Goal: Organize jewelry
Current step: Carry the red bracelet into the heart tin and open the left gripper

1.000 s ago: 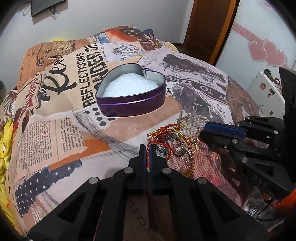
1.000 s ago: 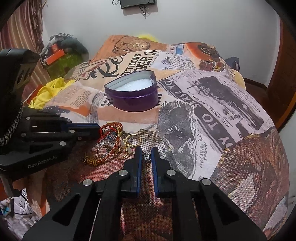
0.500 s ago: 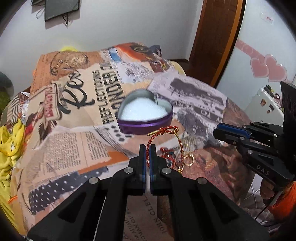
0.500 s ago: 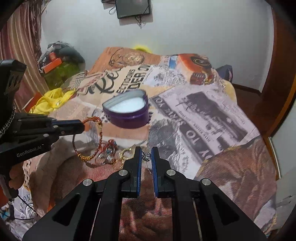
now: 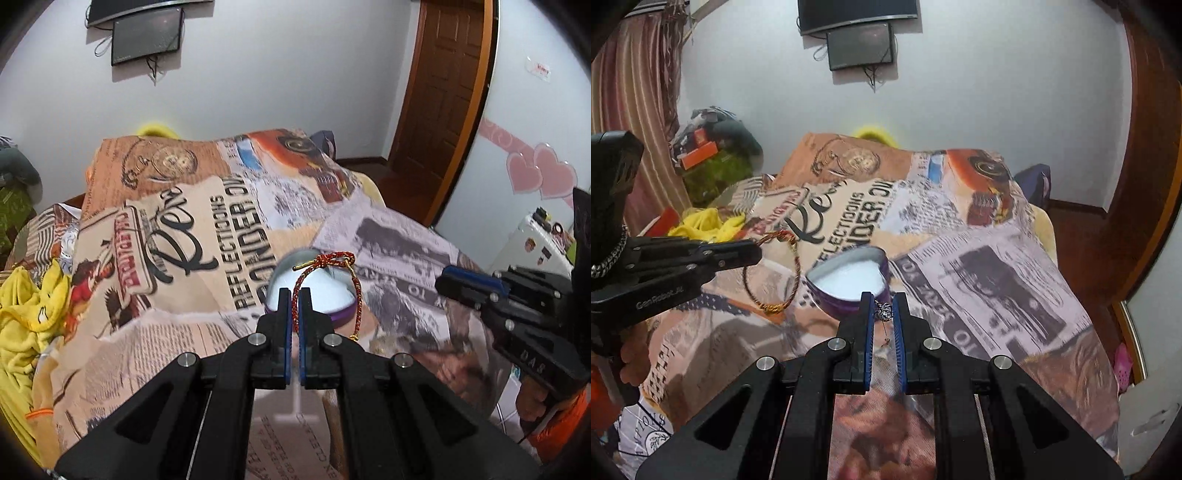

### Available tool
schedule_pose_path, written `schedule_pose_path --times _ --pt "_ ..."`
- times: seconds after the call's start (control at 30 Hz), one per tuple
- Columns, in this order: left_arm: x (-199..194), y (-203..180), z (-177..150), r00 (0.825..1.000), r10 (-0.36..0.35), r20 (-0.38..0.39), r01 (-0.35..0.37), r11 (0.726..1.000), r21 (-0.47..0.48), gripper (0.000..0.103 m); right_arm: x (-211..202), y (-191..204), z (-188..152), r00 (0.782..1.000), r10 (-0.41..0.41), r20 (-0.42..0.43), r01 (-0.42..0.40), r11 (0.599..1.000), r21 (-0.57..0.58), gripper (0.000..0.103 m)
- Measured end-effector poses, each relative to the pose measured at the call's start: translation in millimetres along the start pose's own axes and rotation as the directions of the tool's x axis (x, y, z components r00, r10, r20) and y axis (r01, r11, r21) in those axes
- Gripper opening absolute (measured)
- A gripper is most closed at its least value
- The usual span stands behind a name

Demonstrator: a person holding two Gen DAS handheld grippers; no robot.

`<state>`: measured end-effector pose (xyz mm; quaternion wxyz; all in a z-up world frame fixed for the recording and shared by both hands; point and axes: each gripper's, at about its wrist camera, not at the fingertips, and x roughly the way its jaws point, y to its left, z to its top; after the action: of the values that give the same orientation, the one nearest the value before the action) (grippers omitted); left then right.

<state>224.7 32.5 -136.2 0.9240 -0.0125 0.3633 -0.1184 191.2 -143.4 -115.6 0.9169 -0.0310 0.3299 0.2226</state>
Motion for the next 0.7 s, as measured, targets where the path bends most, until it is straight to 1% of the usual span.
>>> schedule_pose_path --times 0.13,0.3,0.57,0.7 --pt "2.3 3.5 10.3 1.0 0.005 0.028 -0.005 1.0 0.013 0.001 7.3 6.6 5.1 1.0 0.024 0.006 -0.024 1.0 0.001 0.009" --pt "11.8 6.1 19.5 0.999 0.002 0.04 -0.003 1.0 0.016 0.001 23.5 10.7 13.3 0.999 0.041 0.001 -0.041 0.999 0.003 0.009" --pt "44.2 15.3 23.9 1.0 -0.014 -0.004 0.014 1.0 -0.016 0.001 46.1 7.5 23.0 0.999 0.046 -0.021 -0.046 0.999 0.017 0.009" --pt "56.8 16.3 21.3 0.999 -0.028 -0.025 0.028 1.0 -0.014 0.001 57.4 7.6 25.3 0.998 0.05 -0.042 -0.049 0.999 0.016 0.009"
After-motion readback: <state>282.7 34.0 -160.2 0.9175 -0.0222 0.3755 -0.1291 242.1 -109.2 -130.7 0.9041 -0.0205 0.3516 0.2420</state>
